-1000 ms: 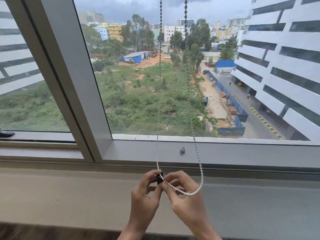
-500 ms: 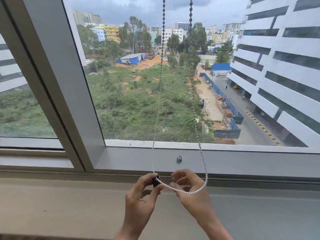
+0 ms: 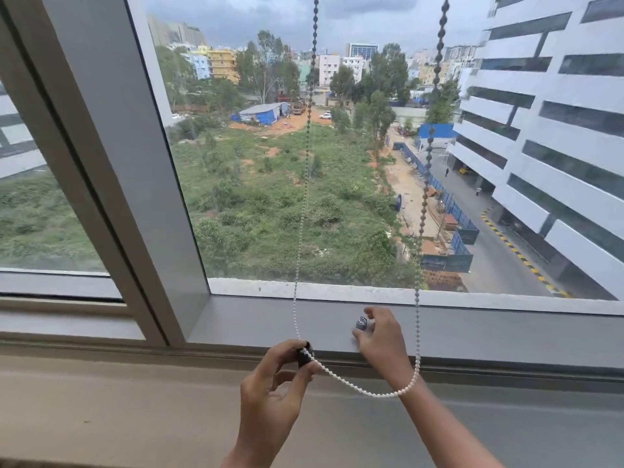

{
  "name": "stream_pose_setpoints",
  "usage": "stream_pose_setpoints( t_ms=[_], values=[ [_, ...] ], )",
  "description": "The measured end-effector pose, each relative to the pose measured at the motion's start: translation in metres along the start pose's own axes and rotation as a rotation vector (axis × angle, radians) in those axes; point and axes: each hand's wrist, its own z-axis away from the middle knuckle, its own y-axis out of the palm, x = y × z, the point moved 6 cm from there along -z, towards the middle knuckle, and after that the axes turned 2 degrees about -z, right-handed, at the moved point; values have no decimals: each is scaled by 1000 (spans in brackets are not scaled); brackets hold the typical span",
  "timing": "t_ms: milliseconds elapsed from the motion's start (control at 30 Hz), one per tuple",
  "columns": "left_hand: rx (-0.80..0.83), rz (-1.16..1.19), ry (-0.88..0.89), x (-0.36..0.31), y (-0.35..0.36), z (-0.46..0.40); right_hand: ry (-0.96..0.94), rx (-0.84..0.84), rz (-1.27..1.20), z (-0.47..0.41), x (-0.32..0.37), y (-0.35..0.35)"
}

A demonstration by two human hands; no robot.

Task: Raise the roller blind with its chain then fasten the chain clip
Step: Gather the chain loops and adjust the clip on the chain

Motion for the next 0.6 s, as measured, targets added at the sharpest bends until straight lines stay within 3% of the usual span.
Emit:
stream_pose_setpoints(
  t_ms=[300, 600],
  values=[
    [-15, -17, 19, 3, -11, -12, -1, -33, 14, -8, -4, 7],
    [8, -30, 35, 6, -12, -17, -34, 84, -400, -3, 65, -13]
  ],
)
